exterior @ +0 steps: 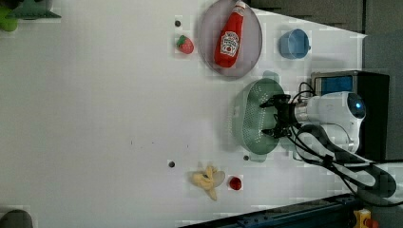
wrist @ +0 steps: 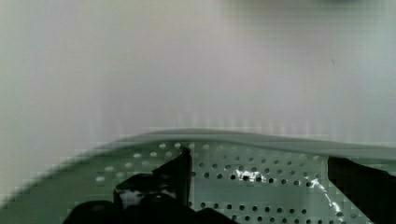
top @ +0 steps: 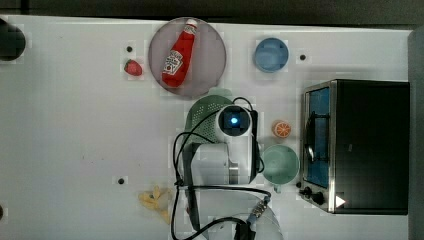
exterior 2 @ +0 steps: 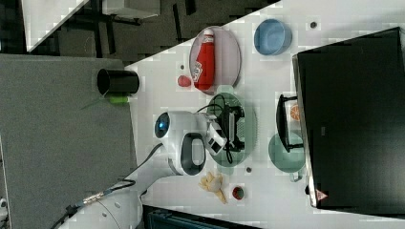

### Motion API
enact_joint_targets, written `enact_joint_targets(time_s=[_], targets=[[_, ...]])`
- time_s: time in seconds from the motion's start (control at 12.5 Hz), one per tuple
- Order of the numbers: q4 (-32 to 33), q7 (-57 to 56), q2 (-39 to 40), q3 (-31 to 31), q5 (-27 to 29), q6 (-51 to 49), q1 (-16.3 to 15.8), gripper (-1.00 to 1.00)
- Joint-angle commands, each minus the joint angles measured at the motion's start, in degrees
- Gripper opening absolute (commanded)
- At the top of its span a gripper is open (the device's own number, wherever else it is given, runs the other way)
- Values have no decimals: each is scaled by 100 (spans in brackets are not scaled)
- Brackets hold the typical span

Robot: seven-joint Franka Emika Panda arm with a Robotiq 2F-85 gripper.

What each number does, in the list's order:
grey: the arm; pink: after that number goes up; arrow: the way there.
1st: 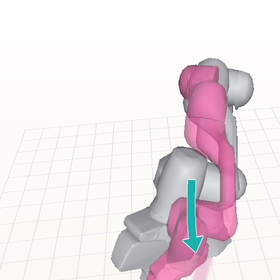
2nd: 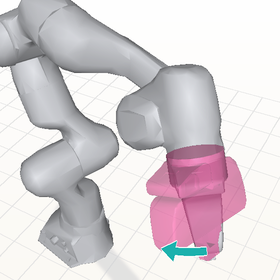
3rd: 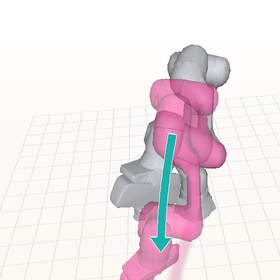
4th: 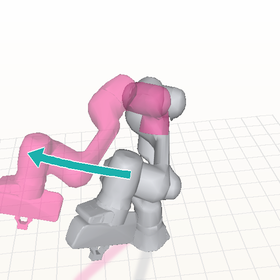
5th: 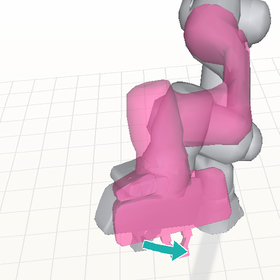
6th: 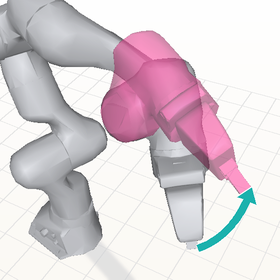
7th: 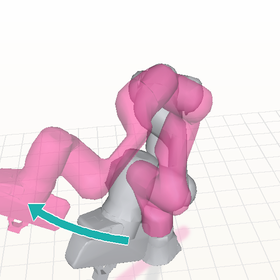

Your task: Drag strainer left to right.

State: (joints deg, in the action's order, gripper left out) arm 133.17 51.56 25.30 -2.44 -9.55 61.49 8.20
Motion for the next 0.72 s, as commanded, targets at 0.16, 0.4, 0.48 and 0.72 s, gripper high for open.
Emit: enact_joint_targets(time_s=[0.16, 0.4, 0.48, 0.72], targets=[[84, -674, -155, 300, -1, -79, 3, 100], [87, -715, -155, 485, -2, -50, 5, 100], [87, -774, -155, 504, -2, -47, 5, 100], [90, -1861, -316, 424, 3, -38, 1, 100]])
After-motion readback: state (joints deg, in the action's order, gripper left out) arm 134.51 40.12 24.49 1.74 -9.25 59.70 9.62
